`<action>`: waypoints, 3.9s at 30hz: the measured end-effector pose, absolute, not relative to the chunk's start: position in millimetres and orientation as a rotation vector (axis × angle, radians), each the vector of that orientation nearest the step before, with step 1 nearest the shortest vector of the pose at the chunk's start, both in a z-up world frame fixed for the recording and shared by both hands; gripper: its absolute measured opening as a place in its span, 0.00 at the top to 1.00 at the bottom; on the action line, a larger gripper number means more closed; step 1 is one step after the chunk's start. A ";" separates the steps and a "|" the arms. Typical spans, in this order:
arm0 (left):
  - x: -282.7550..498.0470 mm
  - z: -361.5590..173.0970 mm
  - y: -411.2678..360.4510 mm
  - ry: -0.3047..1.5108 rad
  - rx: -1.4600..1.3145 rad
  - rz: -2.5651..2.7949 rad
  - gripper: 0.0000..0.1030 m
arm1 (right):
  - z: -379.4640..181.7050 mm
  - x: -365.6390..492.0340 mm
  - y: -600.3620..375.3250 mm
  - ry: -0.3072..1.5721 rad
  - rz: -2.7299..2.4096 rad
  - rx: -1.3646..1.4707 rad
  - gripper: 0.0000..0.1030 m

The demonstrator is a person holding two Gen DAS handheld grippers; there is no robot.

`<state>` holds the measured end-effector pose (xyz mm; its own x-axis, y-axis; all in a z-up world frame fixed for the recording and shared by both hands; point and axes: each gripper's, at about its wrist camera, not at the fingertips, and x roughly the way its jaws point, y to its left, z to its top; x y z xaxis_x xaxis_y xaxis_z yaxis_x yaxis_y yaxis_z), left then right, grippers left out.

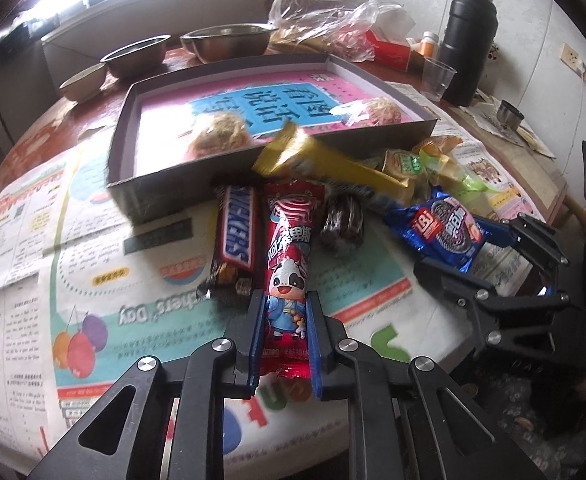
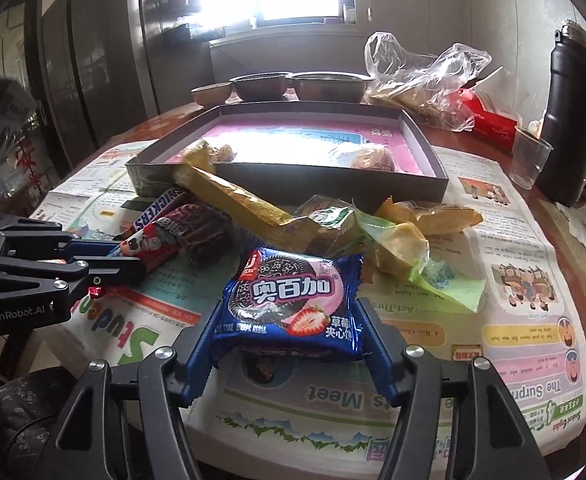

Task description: Organize snacks

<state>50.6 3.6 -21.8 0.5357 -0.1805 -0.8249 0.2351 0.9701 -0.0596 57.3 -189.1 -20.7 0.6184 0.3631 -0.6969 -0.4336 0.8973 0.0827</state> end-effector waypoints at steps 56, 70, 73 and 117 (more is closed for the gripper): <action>48.0 41.9 15.8 0.787 -0.094 -0.235 0.83 | 23.5 61.1 -197.1 0.683 0.513 0.012 0.40; 84.7 57.4 12.5 0.747 -0.122 -0.215 0.83 | 40.8 84.0 -209.2 0.633 0.481 0.050 0.40; 94.0 57.7 18.1 0.739 -0.132 -0.194 0.83 | 40.6 89.4 -209.1 0.633 0.482 0.055 0.40; 163.0 -4.1 48.1 0.827 -0.175 -0.110 0.83 | 27.3 171.0 -155.8 0.691 0.422 -0.016 0.40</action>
<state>163.0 48.1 -4.1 0.6728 -0.1654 -0.7211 0.0296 0.9799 -0.1972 171.0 -155.8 27.3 0.6898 0.3724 -0.6209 -0.3827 0.9155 0.1239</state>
